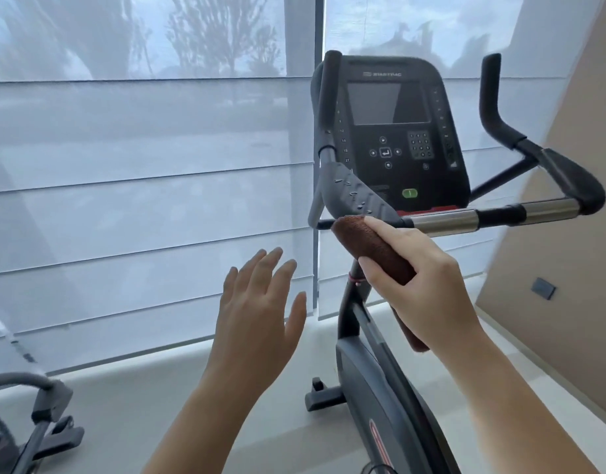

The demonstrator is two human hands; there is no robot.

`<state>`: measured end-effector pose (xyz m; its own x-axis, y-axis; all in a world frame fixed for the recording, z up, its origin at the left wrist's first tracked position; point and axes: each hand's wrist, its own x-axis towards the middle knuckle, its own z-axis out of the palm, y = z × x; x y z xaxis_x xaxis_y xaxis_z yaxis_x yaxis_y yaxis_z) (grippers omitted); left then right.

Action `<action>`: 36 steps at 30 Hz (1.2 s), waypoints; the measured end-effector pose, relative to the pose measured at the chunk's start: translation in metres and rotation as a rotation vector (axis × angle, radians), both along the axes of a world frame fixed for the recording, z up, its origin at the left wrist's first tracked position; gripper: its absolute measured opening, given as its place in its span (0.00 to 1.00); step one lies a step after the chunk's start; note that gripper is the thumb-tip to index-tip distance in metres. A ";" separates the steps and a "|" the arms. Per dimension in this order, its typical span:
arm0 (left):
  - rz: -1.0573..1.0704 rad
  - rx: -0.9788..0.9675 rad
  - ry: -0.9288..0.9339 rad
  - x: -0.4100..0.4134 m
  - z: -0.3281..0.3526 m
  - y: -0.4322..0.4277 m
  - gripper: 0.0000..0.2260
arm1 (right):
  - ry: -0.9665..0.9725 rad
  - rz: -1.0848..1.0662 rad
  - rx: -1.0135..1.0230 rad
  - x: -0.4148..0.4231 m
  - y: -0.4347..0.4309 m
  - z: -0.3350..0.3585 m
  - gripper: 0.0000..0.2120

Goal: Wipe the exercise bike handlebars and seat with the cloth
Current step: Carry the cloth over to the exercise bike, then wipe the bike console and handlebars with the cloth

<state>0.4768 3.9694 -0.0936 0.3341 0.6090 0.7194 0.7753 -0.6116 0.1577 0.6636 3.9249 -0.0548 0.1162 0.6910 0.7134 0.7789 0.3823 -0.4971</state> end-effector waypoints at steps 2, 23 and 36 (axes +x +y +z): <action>-0.033 0.014 -0.010 0.004 0.006 0.026 0.18 | -0.004 -0.003 0.021 0.007 0.020 0.008 0.22; -0.451 0.152 0.006 0.057 0.093 0.336 0.22 | -0.099 -0.304 -0.062 0.037 0.251 0.091 0.21; -0.534 0.099 0.063 0.099 0.111 0.394 0.39 | 0.068 -0.273 0.181 0.072 0.338 0.111 0.20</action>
<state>0.5760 4.3637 0.0174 0.6228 0.2727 0.7334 0.3586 -0.9325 0.0422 0.7357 4.2633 0.0557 0.3317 0.4900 0.8061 0.8320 0.2508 -0.4948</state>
